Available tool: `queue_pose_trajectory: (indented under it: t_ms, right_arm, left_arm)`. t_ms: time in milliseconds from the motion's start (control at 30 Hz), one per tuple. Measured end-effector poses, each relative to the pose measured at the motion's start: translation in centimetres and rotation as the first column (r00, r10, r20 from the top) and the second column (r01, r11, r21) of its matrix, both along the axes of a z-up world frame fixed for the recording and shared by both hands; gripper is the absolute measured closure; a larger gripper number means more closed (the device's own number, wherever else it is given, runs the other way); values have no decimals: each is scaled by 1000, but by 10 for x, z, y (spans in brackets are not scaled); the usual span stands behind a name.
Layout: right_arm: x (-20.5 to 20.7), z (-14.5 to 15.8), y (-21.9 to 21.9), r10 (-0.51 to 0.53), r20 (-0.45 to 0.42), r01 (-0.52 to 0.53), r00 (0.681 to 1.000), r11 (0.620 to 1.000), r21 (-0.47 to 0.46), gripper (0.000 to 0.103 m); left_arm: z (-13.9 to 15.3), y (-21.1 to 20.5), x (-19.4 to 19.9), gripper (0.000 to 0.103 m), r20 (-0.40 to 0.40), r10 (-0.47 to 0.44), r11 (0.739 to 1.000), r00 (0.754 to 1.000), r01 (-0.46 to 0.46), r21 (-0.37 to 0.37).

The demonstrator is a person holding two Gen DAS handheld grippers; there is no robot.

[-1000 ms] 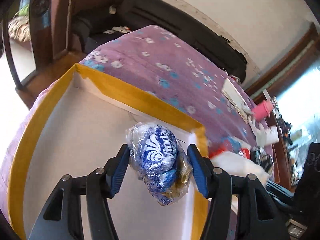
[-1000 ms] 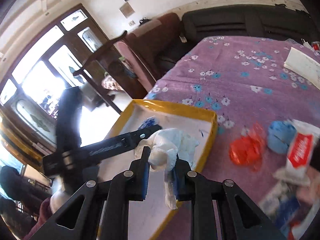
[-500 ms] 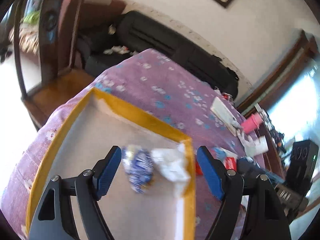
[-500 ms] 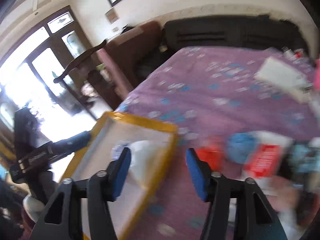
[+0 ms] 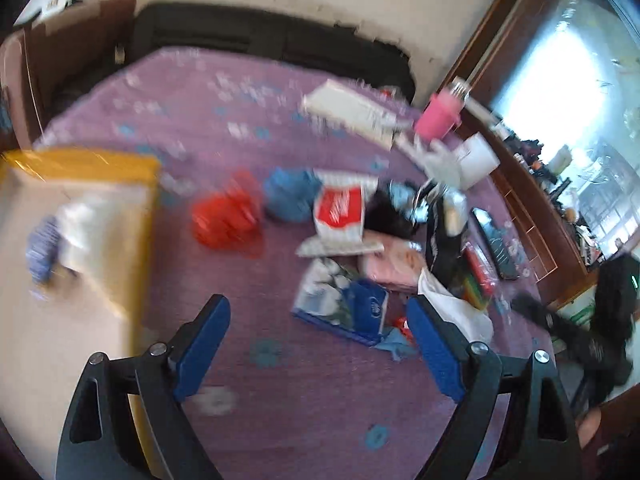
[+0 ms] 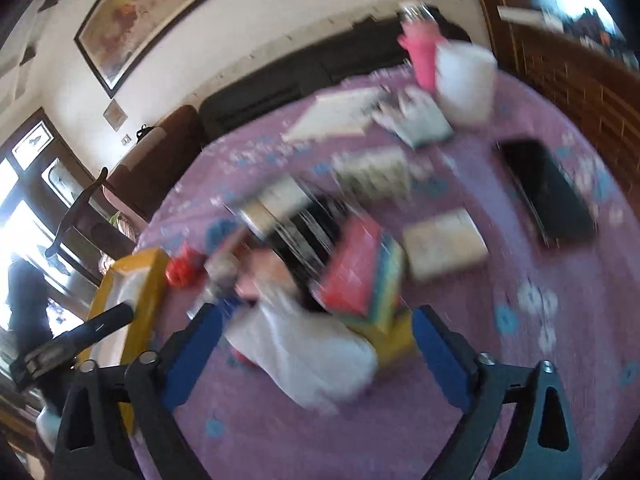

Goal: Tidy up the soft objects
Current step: 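Grasp the blue-and-white tissue pack with the left gripper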

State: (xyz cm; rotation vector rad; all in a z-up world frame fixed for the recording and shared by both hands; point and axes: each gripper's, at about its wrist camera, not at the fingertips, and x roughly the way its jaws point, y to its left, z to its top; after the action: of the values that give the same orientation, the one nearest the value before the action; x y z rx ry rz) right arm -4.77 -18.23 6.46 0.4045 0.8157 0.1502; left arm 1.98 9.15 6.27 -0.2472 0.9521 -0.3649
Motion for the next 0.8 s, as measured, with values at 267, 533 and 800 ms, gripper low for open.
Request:
queue_pose_trajectory:
  t_ms: [267, 533, 800]
  right_arm:
    - [-16, -16, -7, 61, 3, -61, 998, 998, 18, 18]
    - [-16, -19, 2, 144, 10, -145, 989, 989, 19, 18]
    - [12, -33, 30, 192, -24, -192, 981, 981, -2, 18]
  left_arm:
    - [-43, -60, 50, 22, -112, 21, 983, 994, 1, 186]
    - [-32, -55, -29, 28, -188, -209, 910, 960, 261, 323]
    - [-10, -12, -82, 18, -93, -116, 949, 989, 138, 283]
